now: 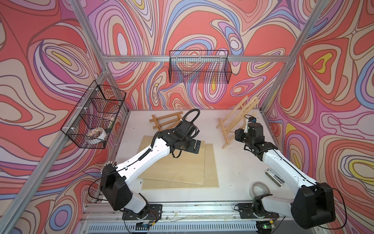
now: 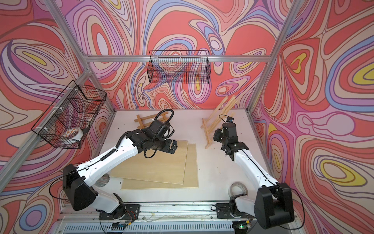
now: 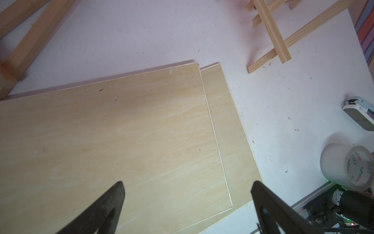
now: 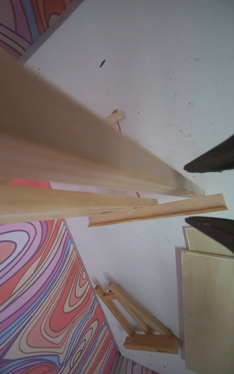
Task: Disassemble the easel
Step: Pick up the easel at the center of the board.
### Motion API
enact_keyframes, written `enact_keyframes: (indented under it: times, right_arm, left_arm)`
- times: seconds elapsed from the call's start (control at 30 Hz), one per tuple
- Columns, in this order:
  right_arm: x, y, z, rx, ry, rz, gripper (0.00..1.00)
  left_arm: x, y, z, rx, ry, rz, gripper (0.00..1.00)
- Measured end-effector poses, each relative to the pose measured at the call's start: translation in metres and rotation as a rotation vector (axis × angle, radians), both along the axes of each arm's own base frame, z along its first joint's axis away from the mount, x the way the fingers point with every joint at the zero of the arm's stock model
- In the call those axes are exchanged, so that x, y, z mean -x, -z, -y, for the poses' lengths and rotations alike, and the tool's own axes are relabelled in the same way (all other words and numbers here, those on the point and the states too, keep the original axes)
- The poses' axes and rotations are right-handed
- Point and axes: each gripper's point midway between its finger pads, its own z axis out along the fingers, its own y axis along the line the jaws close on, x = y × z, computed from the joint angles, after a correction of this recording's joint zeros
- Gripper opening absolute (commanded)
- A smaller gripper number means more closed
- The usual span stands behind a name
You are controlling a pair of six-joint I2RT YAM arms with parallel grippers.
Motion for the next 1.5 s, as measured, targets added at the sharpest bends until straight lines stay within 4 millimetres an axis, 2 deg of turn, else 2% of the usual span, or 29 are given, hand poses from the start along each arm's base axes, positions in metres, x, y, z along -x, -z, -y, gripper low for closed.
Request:
enact_keyframes:
  times: [0.13, 0.33, 0.53, 0.6, 0.73, 0.83, 0.93, 1.13, 1.37, 1.5]
  right_arm:
    - [-0.007, 0.003, 0.003, 0.017, 0.000, 0.009, 0.46]
    - [-0.016, -0.009, 0.003, 0.020, -0.011, 0.106, 0.43]
    - [-0.012, 0.005, 0.004, 0.023, -0.016, 0.179, 0.42]
    - [-0.011, 0.006, 0.004, 0.020, -0.016, 0.201, 0.40]
    - [-0.020, -0.006, 0.001, 0.010, -0.023, 0.279, 0.33]
    - [-0.027, -0.012, 0.000, 0.005, -0.023, 0.322, 0.23]
    - [-0.032, -0.010, -0.001, 0.002, -0.024, 0.337, 0.13]
    - [-0.034, -0.011, -0.004, -0.014, -0.036, 0.359, 0.00]
    - [-0.022, -0.014, -0.002, -0.015, -0.036, 0.362, 0.00]
    - [-0.011, -0.028, -0.002, -0.030, -0.036, 0.371, 0.00]
  left_arm:
    - [0.000, 0.000, 0.000, 0.001, 0.001, -0.002, 1.00]
    - [0.002, 0.000, 0.001, -0.002, 0.007, -0.005, 1.00]
    - [0.005, 0.000, 0.003, -0.001, 0.015, -0.005, 1.00]
    - [0.005, 0.000, 0.003, -0.001, 0.015, -0.005, 1.00]
    - [0.005, 0.000, 0.004, -0.001, 0.015, -0.005, 1.00]
    - [0.005, 0.000, 0.004, -0.001, 0.018, -0.005, 1.00]
    - [0.006, -0.001, 0.005, -0.001, 0.020, -0.004, 1.00]
    - [0.007, -0.001, 0.007, -0.001, 0.025, -0.003, 1.00]
    - [0.009, -0.001, 0.009, -0.004, 0.032, -0.001, 1.00]
    - [0.010, -0.001, 0.010, -0.008, 0.036, 0.003, 1.00]
